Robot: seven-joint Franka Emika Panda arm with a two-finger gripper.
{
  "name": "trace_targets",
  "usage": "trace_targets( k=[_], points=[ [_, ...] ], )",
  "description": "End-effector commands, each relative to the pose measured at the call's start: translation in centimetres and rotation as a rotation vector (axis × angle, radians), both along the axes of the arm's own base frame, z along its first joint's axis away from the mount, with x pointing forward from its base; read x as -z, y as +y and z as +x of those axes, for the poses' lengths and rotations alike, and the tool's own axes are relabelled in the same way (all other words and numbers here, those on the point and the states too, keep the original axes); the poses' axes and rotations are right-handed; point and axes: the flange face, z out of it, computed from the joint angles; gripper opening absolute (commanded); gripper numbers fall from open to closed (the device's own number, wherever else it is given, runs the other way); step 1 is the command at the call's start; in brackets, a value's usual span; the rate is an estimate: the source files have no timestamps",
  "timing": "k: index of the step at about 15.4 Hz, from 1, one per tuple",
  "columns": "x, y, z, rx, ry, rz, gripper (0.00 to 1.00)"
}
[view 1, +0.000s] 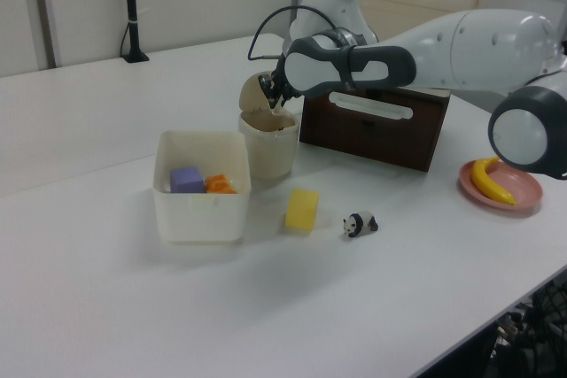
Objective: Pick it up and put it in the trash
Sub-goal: 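Carry the paper ball over the cream trash bin opening, then open the gripper to drop the paper ball into the bin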
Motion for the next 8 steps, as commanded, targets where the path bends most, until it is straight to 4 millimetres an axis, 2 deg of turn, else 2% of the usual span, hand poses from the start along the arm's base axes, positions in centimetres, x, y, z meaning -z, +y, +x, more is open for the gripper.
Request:
trace_targets(
  k=[1,4,6,8],
  points=[
    [-0.5,0.2,0.7,0.013,-0.040,-0.041,1.00],
    [-1.9,0.8,-0.5,0.063,-0.028,-0.013,1.00],
    [-3.5,0.7,-2.8,0.086,0.033,0.000,1.00],
    [-5.5,0.2,-5.9,0.098,0.145,-0.003,1.00]
  ],
)
